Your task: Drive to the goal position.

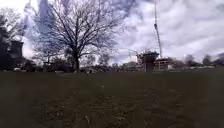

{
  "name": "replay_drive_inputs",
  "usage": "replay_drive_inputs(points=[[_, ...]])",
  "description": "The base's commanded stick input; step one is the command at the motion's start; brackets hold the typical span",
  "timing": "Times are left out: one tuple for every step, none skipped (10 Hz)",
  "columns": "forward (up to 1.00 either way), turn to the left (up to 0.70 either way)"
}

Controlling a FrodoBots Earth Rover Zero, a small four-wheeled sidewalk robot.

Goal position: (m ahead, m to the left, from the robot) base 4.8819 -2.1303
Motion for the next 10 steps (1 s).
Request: replay_drive_inputs(points=[[0.7,0.0],[0.7,0.0],[0.7,0.0],[0.7,0.0],[0.7,0.0],[0.7,0.0],[0.7,0.0],[0.7,0.0],[0.7,0.0],[0.7,0.0]])
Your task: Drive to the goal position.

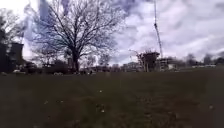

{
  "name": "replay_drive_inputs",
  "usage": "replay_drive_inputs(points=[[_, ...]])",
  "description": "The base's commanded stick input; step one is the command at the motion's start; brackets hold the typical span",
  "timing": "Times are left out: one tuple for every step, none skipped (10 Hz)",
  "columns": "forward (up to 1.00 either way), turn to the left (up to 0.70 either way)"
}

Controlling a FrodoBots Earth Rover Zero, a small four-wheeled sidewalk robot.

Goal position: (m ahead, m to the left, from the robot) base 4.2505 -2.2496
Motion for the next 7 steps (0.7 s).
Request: replay_drive_inputs(points=[[0.7,0.0],[0.7,0.0],[0.7,0.0],[0.7,0.0],[0.7,0.0],[0.7,0.0],[0.7,0.0]])
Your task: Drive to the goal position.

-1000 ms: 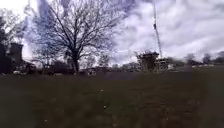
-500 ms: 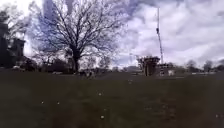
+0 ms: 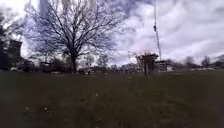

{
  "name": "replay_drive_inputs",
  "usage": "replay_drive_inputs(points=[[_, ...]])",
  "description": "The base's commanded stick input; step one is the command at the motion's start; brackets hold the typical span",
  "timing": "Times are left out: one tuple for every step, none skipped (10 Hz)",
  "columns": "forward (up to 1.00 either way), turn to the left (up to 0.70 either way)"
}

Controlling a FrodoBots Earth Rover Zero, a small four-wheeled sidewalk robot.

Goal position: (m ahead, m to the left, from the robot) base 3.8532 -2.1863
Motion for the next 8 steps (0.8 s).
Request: replay_drive_inputs(points=[[0.7,0.0],[0.7,0.0],[0.7,0.0],[0.7,0.0],[0.7,0.0],[0.7,0.0],[0.7,0.0],[0.7,0.0]])
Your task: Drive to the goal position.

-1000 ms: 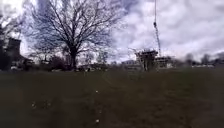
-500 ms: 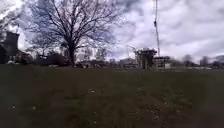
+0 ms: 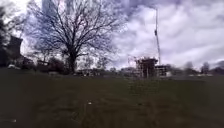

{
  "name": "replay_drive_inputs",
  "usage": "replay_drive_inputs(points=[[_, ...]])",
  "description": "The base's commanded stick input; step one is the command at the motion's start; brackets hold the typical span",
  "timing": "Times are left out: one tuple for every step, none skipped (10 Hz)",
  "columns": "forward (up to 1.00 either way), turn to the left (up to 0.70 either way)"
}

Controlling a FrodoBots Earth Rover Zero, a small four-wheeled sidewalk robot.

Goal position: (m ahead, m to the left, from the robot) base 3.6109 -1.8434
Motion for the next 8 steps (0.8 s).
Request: replay_drive_inputs(points=[[0.7,0.0],[0.7,0.0],[0.7,0.0],[0.7,0.0],[0.7,0.0],[0.7,0.0],[0.7,0.0],[0.7,0.0]])
